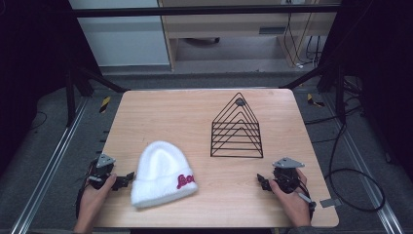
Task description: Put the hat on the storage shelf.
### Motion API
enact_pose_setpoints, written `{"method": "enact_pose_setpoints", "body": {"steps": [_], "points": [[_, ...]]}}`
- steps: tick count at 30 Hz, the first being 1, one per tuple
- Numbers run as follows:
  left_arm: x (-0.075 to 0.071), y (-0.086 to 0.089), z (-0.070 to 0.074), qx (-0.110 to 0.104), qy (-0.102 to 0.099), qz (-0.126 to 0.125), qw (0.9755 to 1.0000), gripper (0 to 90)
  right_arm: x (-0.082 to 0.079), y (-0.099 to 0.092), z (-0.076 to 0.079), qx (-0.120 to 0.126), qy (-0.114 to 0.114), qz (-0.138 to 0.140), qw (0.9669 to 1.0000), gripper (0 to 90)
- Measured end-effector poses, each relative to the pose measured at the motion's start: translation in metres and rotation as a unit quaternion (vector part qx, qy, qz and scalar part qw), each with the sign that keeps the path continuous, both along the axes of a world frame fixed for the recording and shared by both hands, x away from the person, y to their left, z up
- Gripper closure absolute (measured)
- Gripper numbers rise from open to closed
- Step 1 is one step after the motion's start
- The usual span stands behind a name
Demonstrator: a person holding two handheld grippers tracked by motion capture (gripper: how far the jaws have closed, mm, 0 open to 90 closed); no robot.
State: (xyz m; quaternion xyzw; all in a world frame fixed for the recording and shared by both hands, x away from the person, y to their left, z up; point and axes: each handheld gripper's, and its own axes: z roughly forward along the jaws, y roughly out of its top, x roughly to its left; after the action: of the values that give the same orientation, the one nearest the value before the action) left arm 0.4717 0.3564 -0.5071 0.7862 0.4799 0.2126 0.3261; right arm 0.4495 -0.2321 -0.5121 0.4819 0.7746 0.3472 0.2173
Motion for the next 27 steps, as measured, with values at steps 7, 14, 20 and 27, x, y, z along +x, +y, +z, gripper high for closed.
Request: {"method": "enact_pose_setpoints", "body": {"steps": [7, 14, 20, 27], "points": [[0.009, -0.002, 0.033, -0.037, -0.013, -0.017, 0.9991, 8.7, 0.0, 0.0, 0.0, -0.001, 0.0, 0.001, 1.0, 15.1], [0.031, -0.018, 0.063, -0.012, 0.003, -0.048, 0.9988, 8.8, 0.0, 0.0, 0.0, 0.0, -0.001, 0.001, 1.0, 15.3], [0.057, -0.05, 0.076, 0.03, 0.032, -0.086, 0.9953, 10.6, 0.0, 0.0, 0.0, 0.0, -0.001, 0.0, 1.0, 15.3], [0.084, -0.068, 0.071, 0.032, 0.061, -0.105, 0.992, 13.8, 0.0, 0.0, 0.0, 0.0, -0.001, 0.001, 1.0, 15.3]]}}
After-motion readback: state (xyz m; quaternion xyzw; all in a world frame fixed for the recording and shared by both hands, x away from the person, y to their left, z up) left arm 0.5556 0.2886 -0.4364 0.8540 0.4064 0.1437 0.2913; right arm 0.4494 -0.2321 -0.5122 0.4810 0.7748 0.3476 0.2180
